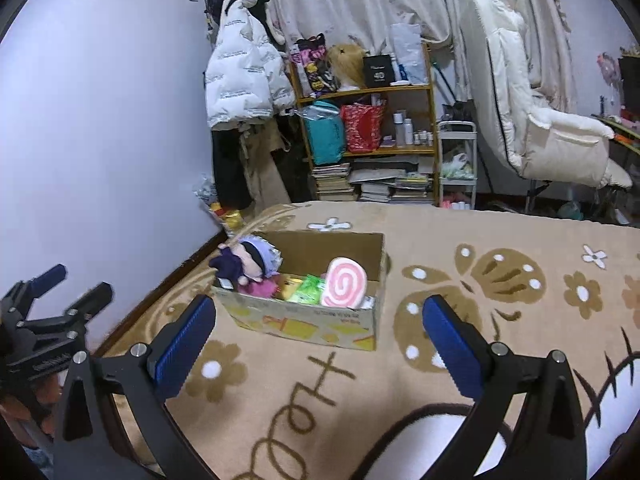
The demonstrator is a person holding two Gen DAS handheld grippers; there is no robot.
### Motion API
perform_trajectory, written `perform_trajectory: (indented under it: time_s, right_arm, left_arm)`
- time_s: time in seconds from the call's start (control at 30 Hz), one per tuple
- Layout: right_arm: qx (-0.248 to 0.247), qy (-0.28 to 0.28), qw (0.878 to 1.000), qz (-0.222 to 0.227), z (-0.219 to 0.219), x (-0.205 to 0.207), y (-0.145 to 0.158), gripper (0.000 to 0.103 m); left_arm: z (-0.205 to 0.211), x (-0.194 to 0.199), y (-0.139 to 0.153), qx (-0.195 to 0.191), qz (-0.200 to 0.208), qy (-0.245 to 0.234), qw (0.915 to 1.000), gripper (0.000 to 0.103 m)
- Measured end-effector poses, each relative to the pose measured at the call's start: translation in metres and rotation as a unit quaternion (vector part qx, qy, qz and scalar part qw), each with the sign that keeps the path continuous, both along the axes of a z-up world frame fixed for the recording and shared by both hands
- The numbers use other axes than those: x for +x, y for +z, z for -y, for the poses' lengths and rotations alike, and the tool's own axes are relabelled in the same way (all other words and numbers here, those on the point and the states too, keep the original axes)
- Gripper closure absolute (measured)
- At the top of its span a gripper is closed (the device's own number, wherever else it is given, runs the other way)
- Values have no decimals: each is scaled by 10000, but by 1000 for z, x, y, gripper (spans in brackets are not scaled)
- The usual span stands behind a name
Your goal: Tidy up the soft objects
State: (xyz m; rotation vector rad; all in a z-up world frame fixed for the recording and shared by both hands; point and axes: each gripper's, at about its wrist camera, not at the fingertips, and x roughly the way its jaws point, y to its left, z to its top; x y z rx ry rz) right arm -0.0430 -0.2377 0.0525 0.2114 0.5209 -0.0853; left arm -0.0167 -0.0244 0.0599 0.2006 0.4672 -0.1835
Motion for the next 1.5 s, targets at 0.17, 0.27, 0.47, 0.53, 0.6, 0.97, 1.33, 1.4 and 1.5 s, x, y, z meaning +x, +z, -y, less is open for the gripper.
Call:
perform_trajectory:
  time_s: [0.17, 0.27, 0.47, 0.53, 0.6, 0.97, 1.33, 1.4, 1.5]
  right_arm:
    - [-134, -230, 9996, -64, 2, -5, -14, 0]
    - [-78, -292, 9995, -88, 3, -5, -24, 0]
    - [-172, -399, 9990, -100, -1, 0, -37, 0]
    - [-231, -456, 9986, -96, -1, 1, -39, 0]
    - [-227, -529, 9983, -38, 0, 0, -41, 0]
    - [-219, -769, 9968, -45, 6, 8, -45, 0]
    - [-453, -854, 9953, -71, 5, 9, -47, 0]
    - [-462, -859, 9952, -75, 4, 10, -47, 0]
    - [-464, -866, 9951, -73, 4, 10, -47, 0]
  left_arm:
    - [-6, -4, -13, 116, 48, 21, 9999, 1]
    - [-13, -4, -18, 117, 116, 107, 9998, 1]
    - [-21, 4, -32, 119, 49, 44, 9999, 1]
    - [-21, 7, -38, 231, 33, 28, 9997, 1]
    - [-22, 9, -42, 313, 37, 8, 9995, 1]
    - [-22, 15, -54, 242, -118, -85, 9996, 1]
    - [-23, 16, -55, 168, -151, -57, 9997, 1]
    - [-23, 15, -55, 175, -151, -45, 9997, 1]
    - [-22, 15, -55, 216, -139, -38, 9997, 1]
